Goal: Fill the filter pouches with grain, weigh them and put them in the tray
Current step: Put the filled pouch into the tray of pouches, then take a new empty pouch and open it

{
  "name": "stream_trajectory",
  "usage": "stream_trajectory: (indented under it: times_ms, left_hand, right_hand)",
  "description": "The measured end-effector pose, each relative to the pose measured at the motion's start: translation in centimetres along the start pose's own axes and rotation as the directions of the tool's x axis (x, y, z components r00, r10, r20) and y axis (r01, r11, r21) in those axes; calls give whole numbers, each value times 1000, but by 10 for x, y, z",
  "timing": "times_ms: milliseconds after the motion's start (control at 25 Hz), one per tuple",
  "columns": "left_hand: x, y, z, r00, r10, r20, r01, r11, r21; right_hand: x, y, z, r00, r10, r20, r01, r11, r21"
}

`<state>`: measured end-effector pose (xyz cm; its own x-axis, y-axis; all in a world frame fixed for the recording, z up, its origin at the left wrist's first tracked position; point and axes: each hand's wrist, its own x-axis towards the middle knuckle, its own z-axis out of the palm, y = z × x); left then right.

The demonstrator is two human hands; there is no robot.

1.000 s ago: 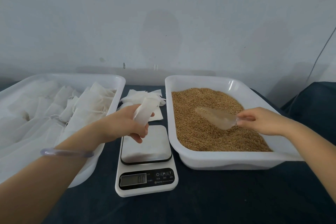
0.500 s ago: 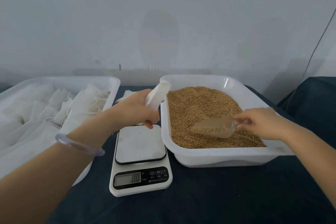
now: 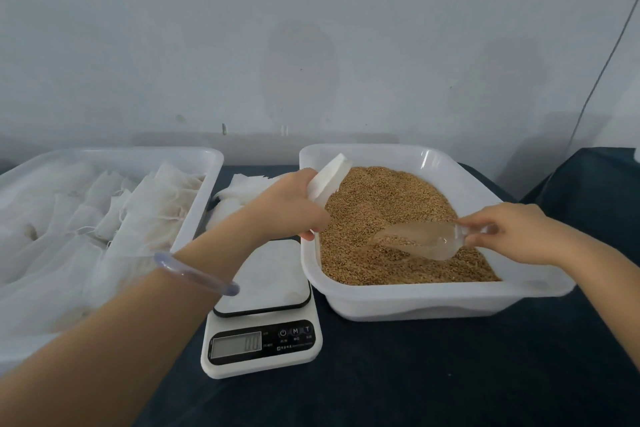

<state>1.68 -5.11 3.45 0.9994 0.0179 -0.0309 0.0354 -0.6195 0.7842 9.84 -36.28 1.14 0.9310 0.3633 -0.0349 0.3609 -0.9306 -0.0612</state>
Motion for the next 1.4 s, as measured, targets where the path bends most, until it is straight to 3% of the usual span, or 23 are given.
stream_trajectory:
  times_ms: [200, 400, 680, 840, 960, 1120, 1400]
  left_hand:
    - [12, 0, 18, 985, 110, -134, -98, 990, 98]
    - [17, -10, 36, 962, 227, -155, -186, 952, 242]
    - [18, -22, 46, 933, 319, -166, -273, 929, 251]
    - [20, -24, 51, 932, 341, -123, -284, 897, 339]
    - [21, -22, 52, 936, 344, -78, -284, 867, 409]
    - [22, -22, 52, 943, 326, -70, -272, 874, 402]
    - [22, -23, 53, 953, 289, -93, -238, 901, 362]
  right_hand:
    - [-13, -4, -24, 995, -36, -91, 71, 902, 425]
    - [-24, -11, -59, 979, -63, -194, 153, 858, 491]
    - [-25, -16, -71, 980, -95, -173, 152, 922, 357]
    - [-23, -24, -76, 976, -135, -172, 175, 953, 245]
    - [-18, -33, -83, 955, -174, -238, 192, 980, 52]
    - [-9, -42, -95, 914, -247, -323, 185, 960, -209]
    - [0, -55, -113, 889, -312, -335, 196, 921, -336]
